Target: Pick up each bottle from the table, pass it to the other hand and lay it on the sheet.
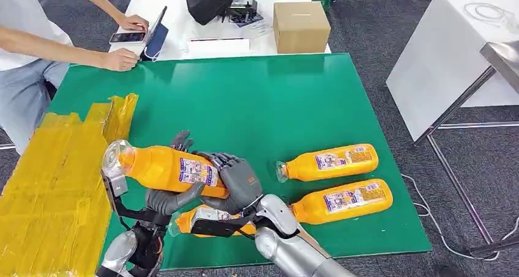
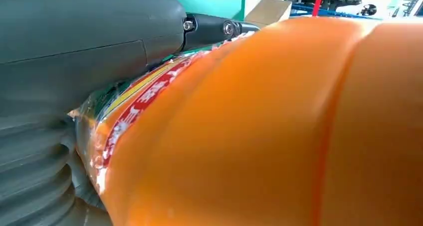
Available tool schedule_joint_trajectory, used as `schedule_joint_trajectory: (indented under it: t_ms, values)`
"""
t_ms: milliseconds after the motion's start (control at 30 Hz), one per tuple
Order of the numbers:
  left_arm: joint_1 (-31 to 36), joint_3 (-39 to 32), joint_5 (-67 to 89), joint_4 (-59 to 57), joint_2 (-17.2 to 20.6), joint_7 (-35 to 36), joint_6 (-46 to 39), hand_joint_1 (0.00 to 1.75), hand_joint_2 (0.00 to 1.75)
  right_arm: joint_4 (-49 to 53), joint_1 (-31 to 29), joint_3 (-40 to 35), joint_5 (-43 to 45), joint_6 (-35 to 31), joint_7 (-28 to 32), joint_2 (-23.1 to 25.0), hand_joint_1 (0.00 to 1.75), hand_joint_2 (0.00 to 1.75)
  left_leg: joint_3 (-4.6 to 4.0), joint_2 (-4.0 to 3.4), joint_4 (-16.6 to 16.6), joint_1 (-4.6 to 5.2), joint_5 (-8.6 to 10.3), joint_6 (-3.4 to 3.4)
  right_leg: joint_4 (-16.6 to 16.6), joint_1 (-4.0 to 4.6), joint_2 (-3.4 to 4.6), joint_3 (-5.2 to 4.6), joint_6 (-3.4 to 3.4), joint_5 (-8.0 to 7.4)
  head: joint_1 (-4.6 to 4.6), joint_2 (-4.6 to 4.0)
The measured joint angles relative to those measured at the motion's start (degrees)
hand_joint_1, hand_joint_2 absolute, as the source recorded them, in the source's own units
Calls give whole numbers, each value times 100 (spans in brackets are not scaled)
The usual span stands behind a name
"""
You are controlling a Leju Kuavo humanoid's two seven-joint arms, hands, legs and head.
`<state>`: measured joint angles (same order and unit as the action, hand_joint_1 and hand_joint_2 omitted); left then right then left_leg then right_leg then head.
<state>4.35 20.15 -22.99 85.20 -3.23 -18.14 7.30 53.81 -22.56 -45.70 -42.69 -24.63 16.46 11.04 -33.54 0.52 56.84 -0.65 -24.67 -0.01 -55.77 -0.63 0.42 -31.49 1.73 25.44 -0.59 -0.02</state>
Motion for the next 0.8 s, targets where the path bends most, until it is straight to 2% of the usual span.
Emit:
schedule_joint_trajectory:
  t_ms: [33,800]
  values:
    - [1,-13,0,-11,0,0,0,171,175,9,0,-11,-2,2,-4,0,175,175,0,0,0,0,0,0,0,0,0,-1,0,0,0,0]
    - [-141,-127,-22,212,-249,-483,-588,175,175,11,-117,-131,177,81,26,35,175,175,-1,0,0,-1,0,0,0,0,0,0,0,0,2,0]
